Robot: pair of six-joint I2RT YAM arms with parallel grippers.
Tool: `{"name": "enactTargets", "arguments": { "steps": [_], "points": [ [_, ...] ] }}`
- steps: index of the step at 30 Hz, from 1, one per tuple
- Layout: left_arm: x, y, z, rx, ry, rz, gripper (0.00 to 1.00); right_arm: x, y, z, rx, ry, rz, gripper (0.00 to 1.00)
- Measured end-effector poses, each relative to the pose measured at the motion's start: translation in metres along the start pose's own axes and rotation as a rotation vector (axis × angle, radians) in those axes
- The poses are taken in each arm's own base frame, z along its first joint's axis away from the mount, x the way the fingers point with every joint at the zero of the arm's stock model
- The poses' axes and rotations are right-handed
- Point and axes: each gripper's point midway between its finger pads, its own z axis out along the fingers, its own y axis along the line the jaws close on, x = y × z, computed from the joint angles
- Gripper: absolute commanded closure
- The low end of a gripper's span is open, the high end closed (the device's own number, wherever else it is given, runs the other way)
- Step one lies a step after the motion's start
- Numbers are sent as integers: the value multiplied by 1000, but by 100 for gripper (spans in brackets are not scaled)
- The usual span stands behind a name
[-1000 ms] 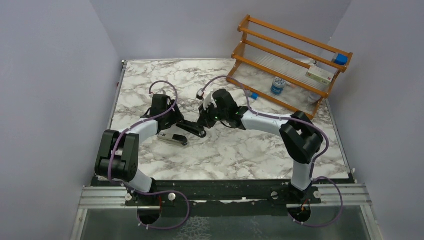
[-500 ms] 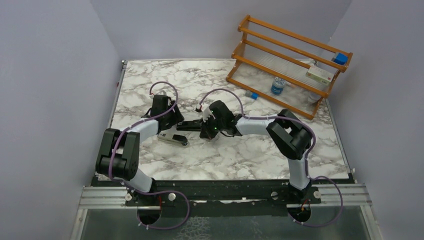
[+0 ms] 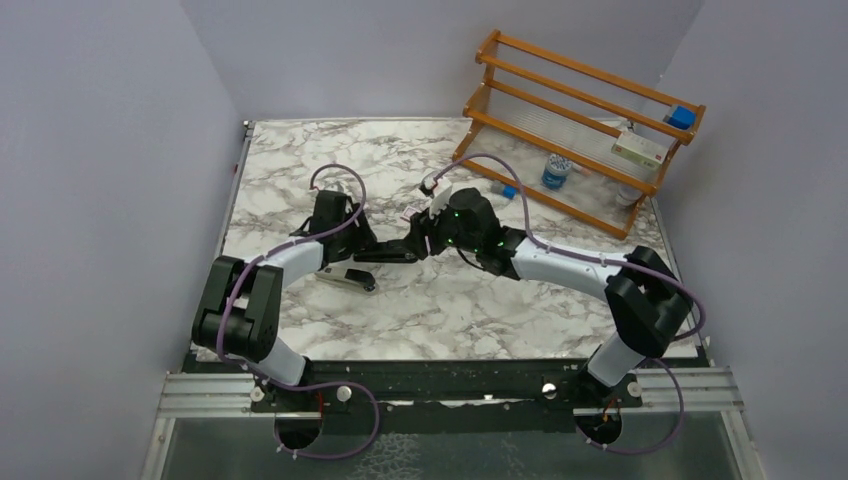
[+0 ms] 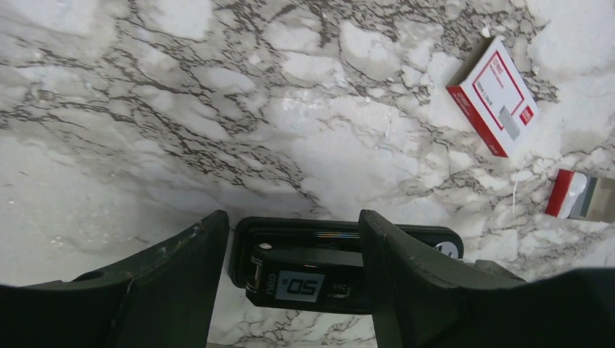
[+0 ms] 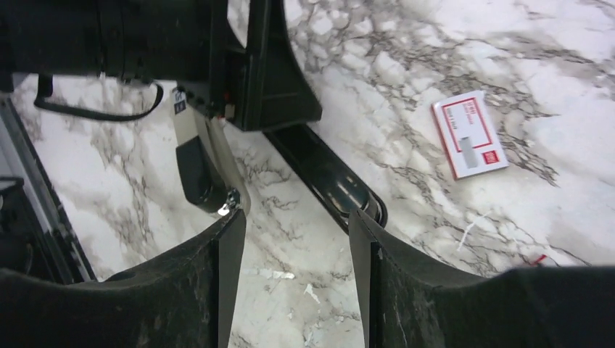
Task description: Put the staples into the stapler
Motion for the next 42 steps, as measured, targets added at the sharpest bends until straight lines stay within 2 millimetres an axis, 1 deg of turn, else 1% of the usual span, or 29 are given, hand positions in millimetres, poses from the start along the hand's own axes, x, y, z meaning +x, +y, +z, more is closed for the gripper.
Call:
{"name": "enactTargets", "arguments": {
  "steps": [2, 3, 5, 9, 12, 18, 21, 24, 28, 32, 37, 42],
  "points": [
    [4, -6, 0, 10, 6, 11, 30, -10, -7, -6, 47, -54, 53, 37],
    [6, -8, -1, 15, 10, 14, 30, -10, -11, -8, 67, -68, 89, 37],
    [12, -14, -2, 27, 18, 23, 30, -3, -22, -9, 108, -80, 163, 37],
    [30, -27, -7, 57, 42, 39, 30, 33, -44, -13, 199, -65, 340, 35],
    [40, -34, -12, 78, 55, 44, 32, 53, -56, -18, 248, -67, 462, 33],
    [56, -40, -20, 104, 83, 17, 37, 76, -60, -24, 265, -116, 705, 29],
    [59, -44, -21, 112, 94, 5, 39, 82, -58, -26, 252, -146, 815, 28],
    [69, -53, -22, 129, 116, 9, 41, 86, -56, -27, 235, -173, 902, 28],
    [81, -69, -21, 160, 146, 28, 42, 84, -53, -28, 212, -197, 949, 28],
    [85, -80, -19, 185, 153, 22, 41, 77, -47, -28, 168, -207, 949, 28],
    [83, -81, -18, 173, 156, 19, 37, 77, -41, -27, 138, -188, 922, 29],
    [77, -77, -19, 130, 150, 39, 36, 79, -40, -23, 129, -160, 873, 36]
  ]
}}
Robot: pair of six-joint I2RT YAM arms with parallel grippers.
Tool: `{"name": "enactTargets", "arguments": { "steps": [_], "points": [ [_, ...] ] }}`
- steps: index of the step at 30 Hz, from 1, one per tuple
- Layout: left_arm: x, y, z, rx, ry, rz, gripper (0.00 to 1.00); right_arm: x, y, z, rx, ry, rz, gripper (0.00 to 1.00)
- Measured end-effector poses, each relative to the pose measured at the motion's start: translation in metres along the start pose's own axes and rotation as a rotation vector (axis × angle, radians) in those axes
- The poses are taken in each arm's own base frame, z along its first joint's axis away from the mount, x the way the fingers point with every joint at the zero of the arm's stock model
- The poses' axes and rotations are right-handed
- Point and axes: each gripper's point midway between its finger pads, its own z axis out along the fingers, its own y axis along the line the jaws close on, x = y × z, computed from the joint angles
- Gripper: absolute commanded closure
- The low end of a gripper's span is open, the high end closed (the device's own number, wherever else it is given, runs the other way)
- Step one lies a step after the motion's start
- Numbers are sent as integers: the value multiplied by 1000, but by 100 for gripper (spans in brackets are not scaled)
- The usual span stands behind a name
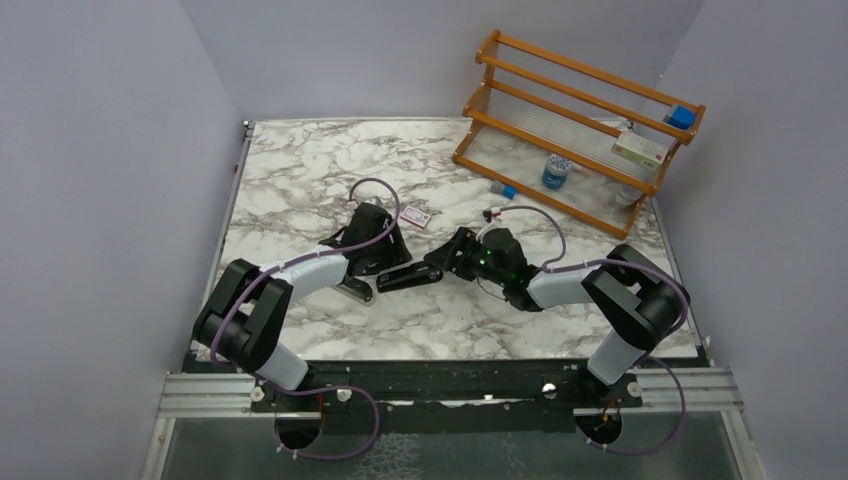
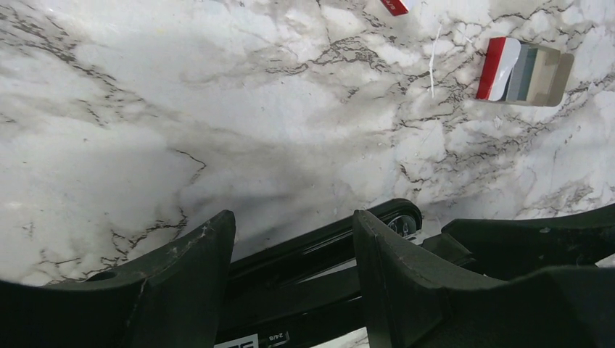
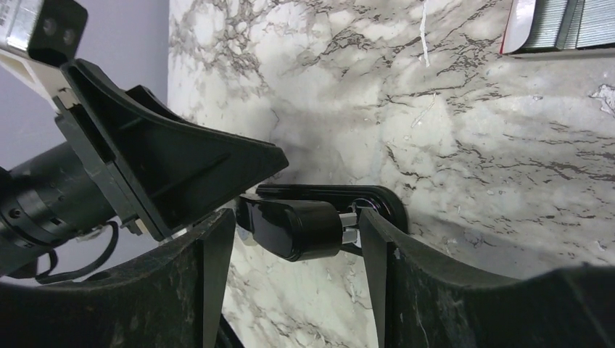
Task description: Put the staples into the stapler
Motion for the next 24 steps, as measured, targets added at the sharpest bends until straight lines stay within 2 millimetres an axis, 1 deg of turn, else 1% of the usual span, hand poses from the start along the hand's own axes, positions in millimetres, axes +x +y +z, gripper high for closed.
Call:
{"name": "enactTargets", "arguments": {
  "steps": [6, 10, 14, 16, 21, 24],
  "points": [
    [-5, 11, -1, -50, -11, 24, 36, 6, -3, 2, -1, 29, -49, 41],
    [-6, 16, -2, -67, -10, 28, 36, 7, 4, 2, -30, 47, -71, 45],
    [-7, 17, -2, -69, -12, 30, 36, 6, 11, 2, -52, 58, -90, 50],
    [-7, 17, -2, -70, -13, 29, 36, 4, 16, 0, -65, 60, -99, 50],
    [-8, 17, -2, -69, -14, 29, 36, -5, 39, -3, -116, 58, -124, 51],
    [-9, 18, -2, -70, -16, 25, 36, -9, 49, -4, -140, 55, -136, 51]
  ]
}}
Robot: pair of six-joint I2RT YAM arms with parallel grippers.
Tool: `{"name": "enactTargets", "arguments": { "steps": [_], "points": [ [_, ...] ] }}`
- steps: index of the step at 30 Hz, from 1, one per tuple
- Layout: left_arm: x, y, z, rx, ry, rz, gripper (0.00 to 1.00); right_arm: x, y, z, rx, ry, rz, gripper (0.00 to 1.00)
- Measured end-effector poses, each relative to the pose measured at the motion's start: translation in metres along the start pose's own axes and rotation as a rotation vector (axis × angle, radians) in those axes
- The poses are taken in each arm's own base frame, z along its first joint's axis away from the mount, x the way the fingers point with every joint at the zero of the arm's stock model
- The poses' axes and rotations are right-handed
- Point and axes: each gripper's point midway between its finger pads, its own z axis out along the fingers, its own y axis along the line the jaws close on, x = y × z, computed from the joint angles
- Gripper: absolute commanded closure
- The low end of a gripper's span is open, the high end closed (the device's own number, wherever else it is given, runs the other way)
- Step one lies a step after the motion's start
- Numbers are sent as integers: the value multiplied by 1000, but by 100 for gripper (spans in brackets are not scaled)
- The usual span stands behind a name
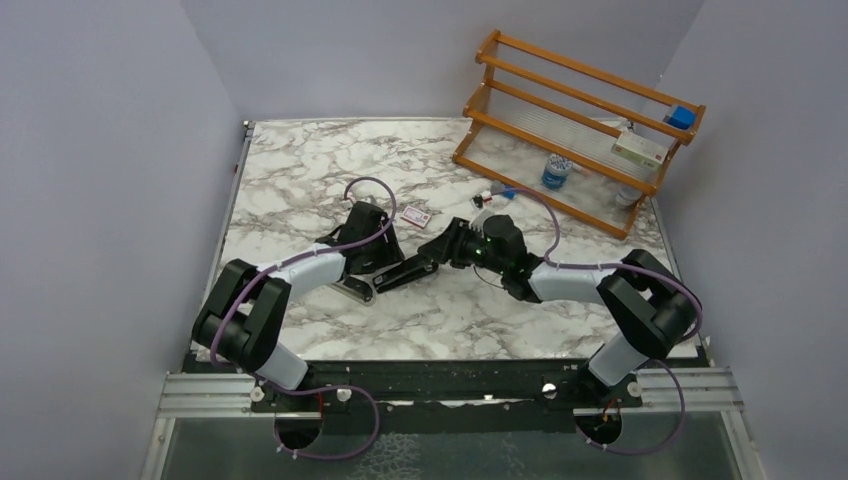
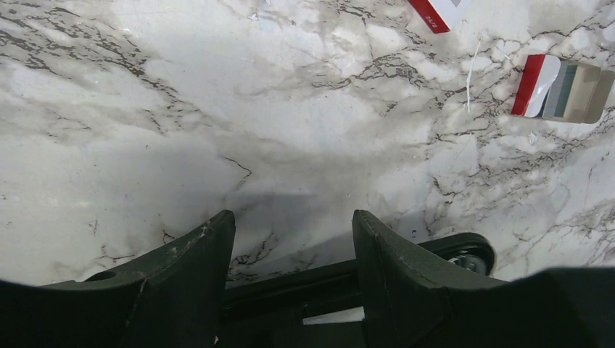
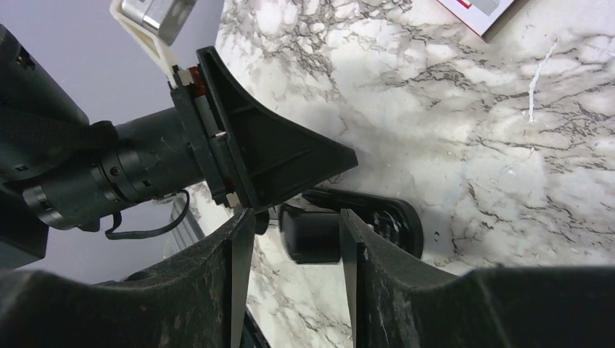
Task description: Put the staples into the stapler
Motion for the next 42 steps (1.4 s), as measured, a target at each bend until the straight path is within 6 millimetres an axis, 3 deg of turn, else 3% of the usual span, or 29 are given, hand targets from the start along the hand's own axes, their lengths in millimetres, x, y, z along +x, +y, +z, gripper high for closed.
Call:
{"name": "enactTargets", "arguments": {
  "steps": [5, 12, 14, 17, 19, 23, 26, 28, 31, 34, 42],
  "points": [
    [-1, -1, 0, 4, -2, 1, 36, -4, 1, 1, 0, -9, -20, 51],
    [-2, 2, 0, -3, -1, 21, 34, -8, -20, 3, 93, -27, -97, 46],
    [-7, 3, -2, -11, -6, 31, 33, -10, -29, 1, 131, -26, -139, 42],
    [-34, -1, -11, -13, -62, 49, 29, -17, -32, -8, 170, -23, -239, 35],
    [-62, -10, -25, 0, -135, 73, 25, -33, -18, -15, 162, -40, -335, 33],
    [-129, -35, -76, 37, -357, 129, 16, -80, 34, -41, 90, -140, -545, 28],
    [-168, -49, -131, 65, -550, 172, 8, -101, 61, -69, 55, -207, -673, 4],
    [-180, -51, -161, 70, -644, 189, 2, -109, 72, -89, 50, -236, -743, 0],
    [-190, -46, -199, 55, -760, 211, 1, -115, 73, -114, 79, -279, -801, 0],
    [-189, -30, -224, 4, -836, 221, 1, -115, 59, -136, 149, -312, -825, 0],
    [-158, 33, -243, -185, -878, 130, 1, -103, 10, -169, 330, -340, -763, 1]
  ]
}}
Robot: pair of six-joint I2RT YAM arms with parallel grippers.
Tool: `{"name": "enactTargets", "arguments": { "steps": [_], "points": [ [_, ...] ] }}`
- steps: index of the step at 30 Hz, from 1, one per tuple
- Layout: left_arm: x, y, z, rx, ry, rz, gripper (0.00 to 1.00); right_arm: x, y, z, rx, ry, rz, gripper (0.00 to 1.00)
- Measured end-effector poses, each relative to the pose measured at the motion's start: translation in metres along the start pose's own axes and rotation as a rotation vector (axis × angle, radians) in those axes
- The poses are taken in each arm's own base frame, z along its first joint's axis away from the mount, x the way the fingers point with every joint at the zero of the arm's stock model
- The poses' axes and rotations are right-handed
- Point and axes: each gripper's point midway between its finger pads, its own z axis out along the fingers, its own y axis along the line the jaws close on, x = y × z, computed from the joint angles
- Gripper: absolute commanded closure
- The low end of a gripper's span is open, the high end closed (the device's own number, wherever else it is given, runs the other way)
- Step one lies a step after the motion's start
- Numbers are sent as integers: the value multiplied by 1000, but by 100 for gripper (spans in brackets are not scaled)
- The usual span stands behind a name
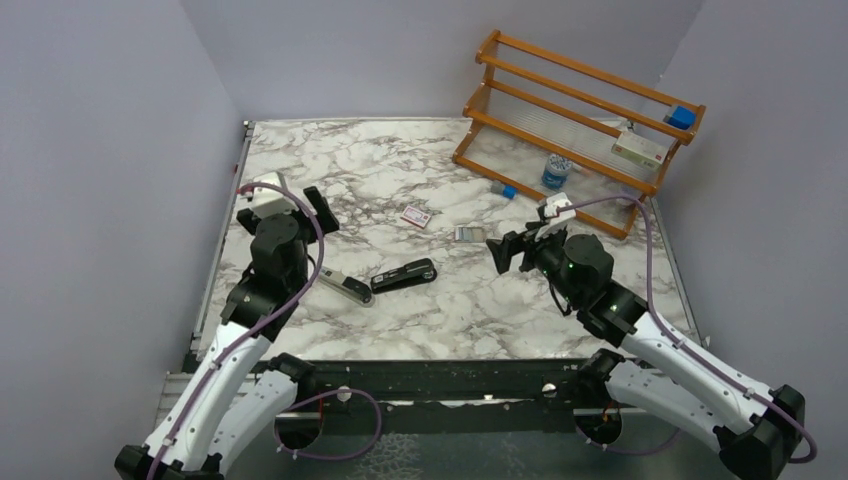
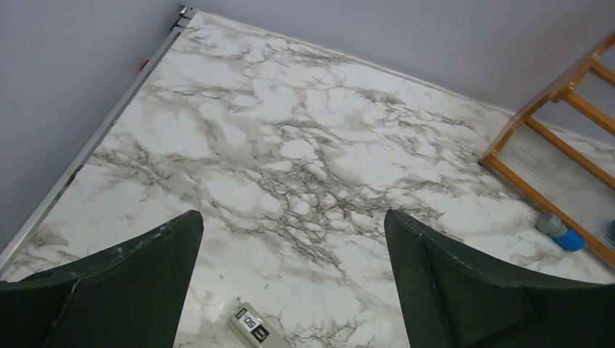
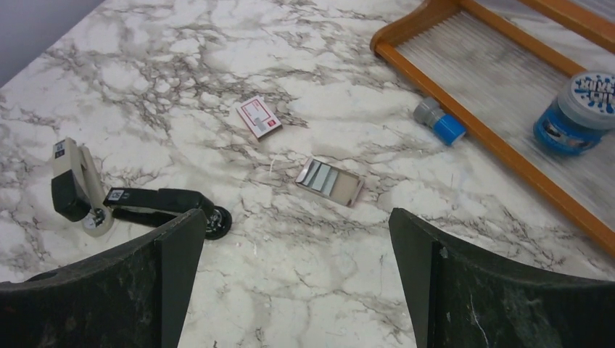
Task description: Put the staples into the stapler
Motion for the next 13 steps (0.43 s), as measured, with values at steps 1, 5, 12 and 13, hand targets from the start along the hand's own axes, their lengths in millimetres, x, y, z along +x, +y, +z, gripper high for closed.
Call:
{"name": "enactTargets", "arguments": {
  "steps": [1, 5, 12, 13],
  "points": [
    [4, 7, -4, -22, -2, -11, 1, 3, -2, -2, 11, 6, 12, 0],
    [18, 25, -12, -78, 6, -28, 1, 9, -9, -5, 54, 9, 58, 0],
    [21, 33, -13, -115, 3, -44, 1, 23, -21, -7, 125, 25, 86, 0],
    [22, 33, -13, -117, 5, -43, 1, 24, -22, -7, 133, 26, 87, 0]
  ]
}}
